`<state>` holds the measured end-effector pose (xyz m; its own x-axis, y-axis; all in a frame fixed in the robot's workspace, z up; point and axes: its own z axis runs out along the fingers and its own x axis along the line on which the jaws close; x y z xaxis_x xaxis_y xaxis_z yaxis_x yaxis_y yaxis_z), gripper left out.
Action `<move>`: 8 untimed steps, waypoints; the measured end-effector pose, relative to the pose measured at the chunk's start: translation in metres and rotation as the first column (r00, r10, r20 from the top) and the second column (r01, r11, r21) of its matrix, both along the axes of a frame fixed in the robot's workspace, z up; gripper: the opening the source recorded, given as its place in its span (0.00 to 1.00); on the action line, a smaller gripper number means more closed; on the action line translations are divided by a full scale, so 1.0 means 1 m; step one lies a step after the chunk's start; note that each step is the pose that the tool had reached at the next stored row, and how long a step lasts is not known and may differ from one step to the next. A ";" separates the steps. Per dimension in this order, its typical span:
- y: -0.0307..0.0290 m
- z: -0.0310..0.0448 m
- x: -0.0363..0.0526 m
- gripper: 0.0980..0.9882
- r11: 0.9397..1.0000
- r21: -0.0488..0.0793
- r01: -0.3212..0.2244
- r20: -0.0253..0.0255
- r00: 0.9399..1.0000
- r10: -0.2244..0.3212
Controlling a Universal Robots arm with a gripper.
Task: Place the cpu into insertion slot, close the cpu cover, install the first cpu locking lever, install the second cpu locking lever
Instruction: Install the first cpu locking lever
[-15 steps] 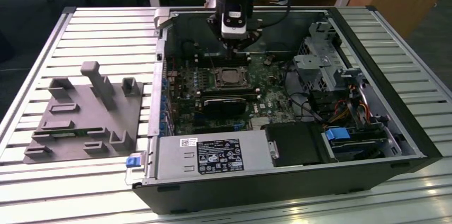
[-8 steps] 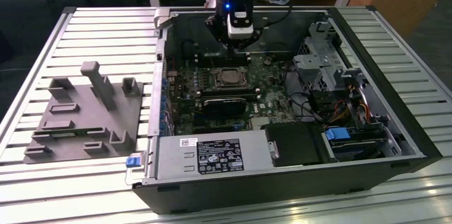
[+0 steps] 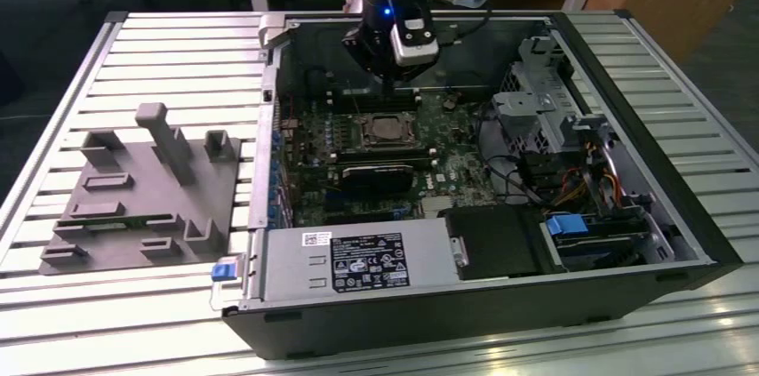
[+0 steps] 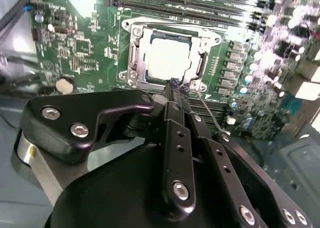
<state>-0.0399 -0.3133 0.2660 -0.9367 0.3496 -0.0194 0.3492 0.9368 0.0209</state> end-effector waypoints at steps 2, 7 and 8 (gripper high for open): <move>0.0000 0.0000 0.0000 0.01 0.998 0.000 -0.056 0.000 0.998 0.056; 0.0000 -0.0001 0.0000 0.01 0.989 0.000 -0.146 0.000 0.989 0.146; 0.0000 -0.0001 0.0000 0.01 0.987 0.000 -0.163 0.000 0.987 0.163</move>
